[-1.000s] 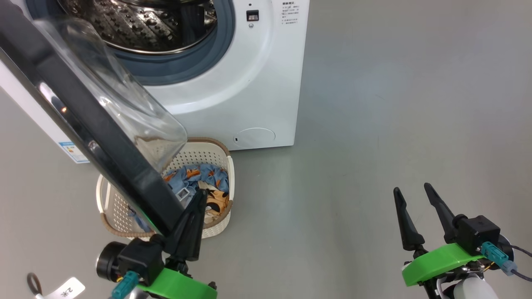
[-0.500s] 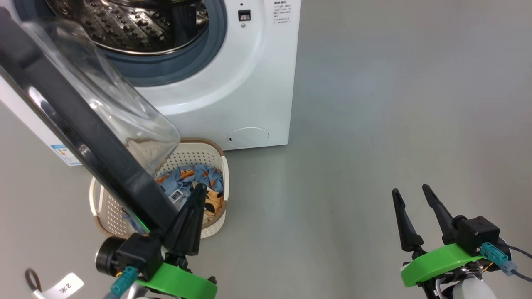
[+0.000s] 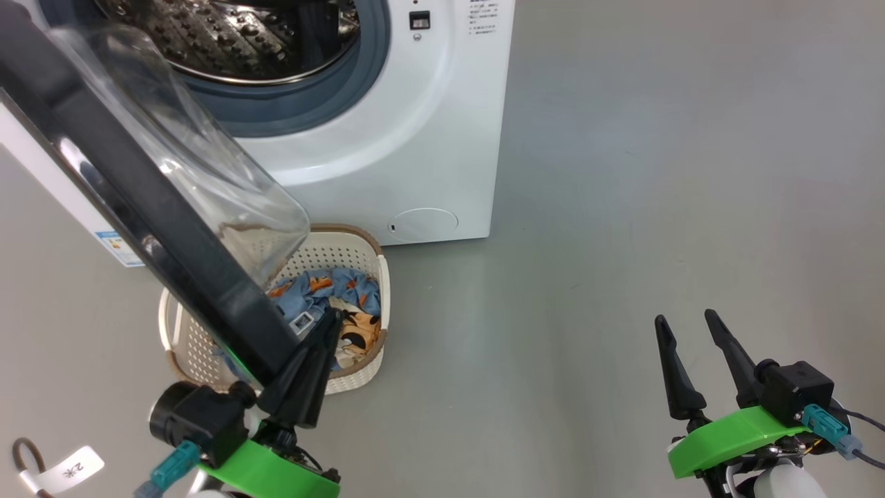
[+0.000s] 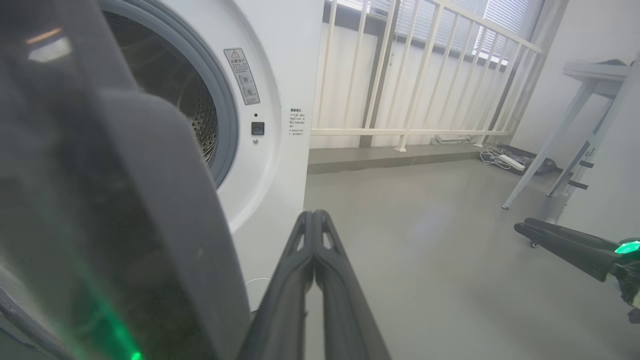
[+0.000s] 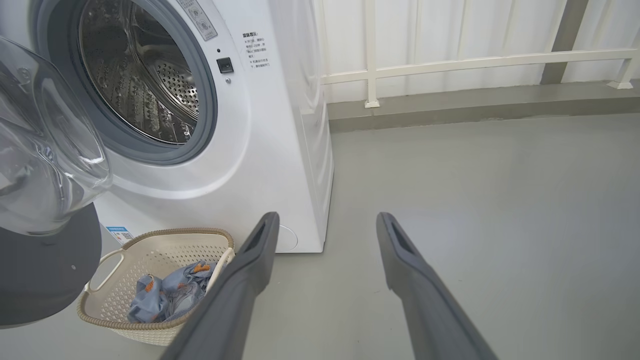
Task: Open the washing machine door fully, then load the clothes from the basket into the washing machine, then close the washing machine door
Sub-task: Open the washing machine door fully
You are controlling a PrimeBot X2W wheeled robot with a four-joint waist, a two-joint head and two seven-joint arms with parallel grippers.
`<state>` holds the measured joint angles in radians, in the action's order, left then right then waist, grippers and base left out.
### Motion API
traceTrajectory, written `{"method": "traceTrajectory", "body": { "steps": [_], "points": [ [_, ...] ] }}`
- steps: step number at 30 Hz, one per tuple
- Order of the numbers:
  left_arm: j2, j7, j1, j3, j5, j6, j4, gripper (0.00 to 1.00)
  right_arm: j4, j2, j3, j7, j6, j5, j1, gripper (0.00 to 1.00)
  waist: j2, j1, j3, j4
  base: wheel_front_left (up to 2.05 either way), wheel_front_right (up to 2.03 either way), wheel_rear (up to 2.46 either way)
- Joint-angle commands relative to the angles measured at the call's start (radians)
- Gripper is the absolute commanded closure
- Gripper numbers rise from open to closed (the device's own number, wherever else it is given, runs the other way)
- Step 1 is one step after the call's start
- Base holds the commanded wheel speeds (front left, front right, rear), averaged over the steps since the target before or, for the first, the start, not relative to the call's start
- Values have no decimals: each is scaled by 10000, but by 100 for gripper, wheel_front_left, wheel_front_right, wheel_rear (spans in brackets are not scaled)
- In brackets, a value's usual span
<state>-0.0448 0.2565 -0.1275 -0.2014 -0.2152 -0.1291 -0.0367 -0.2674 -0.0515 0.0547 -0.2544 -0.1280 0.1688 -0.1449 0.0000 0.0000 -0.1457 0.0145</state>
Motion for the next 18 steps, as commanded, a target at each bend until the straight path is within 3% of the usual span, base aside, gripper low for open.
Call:
{"method": "traceTrajectory", "body": {
  "steps": [1,18],
  "points": [
    [-60,53,-286,412,21,-15,170,100,195,13,-218,-74,-27,24,-303,0,0,0,0,-36,0,0,0],
    [-56,53,102,985,29,88,140,100,46,13,-244,-74,-27,156,-279,0,0,0,90,-417,0,0,0]
  ]
}}
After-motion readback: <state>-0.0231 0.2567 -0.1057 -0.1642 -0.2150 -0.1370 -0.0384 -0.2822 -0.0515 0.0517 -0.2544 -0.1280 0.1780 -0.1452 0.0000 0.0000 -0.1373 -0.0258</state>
